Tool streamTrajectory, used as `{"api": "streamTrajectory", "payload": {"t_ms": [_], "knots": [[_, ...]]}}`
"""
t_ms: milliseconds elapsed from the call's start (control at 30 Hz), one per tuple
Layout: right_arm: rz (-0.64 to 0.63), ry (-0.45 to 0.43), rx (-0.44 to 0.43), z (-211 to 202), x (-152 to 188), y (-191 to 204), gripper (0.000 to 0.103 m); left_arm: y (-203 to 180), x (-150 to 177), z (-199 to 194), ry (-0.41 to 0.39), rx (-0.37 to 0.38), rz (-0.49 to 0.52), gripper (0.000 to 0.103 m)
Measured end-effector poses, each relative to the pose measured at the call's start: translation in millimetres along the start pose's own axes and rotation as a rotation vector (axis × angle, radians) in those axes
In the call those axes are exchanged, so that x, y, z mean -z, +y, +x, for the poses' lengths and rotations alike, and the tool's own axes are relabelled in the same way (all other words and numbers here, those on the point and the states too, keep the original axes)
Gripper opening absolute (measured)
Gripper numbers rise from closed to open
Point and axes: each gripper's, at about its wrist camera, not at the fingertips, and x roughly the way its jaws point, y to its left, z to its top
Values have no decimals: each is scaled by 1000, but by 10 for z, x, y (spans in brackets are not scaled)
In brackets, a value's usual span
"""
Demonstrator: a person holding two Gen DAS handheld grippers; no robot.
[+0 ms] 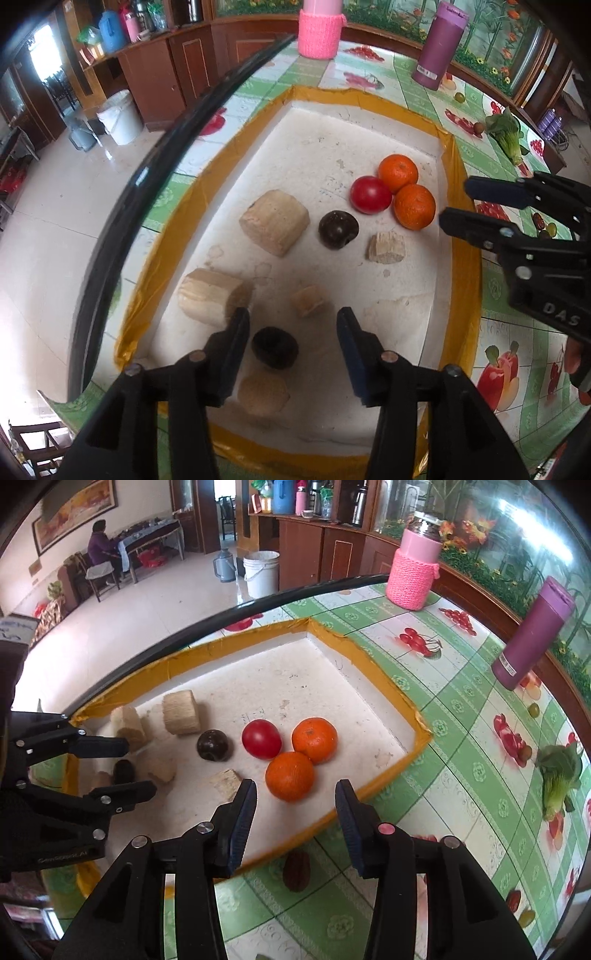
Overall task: Organize fruits
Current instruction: 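Open the right gripper to set the orange in the tray while the left releases the bread cube, then withdraw both grippers from the tray toward the remaining fruits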
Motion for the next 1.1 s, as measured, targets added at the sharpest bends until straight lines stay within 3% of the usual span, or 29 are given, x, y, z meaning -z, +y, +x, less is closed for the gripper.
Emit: {"api": "streamTrajectory", "payload": {"t_ms": [67, 133, 200, 600, 867, 1100], "knots": [[15, -10, 1, -104, 43, -11, 48, -25, 35, -77, -30, -18, -11, 66], [32, -26, 22, -215, 109, -27, 71, -53, 69, -153, -59, -21, -29, 71], [48, -50, 33, -353, 213, -49, 74, -88, 110, -221, -80, -17, -45, 77], [160, -110, 159, -921, 938, -295, 76, -457, 330, -602, -236, 47, -158, 89], [267, -133, 220, -1260, 1415, -582, 76, -984, 262, -720, -250, 39, -93, 89], [362, -124, 291, -1589, 1936, -1059, 76, -1565, 153, -745, -225, 67, -4, 89]]}}
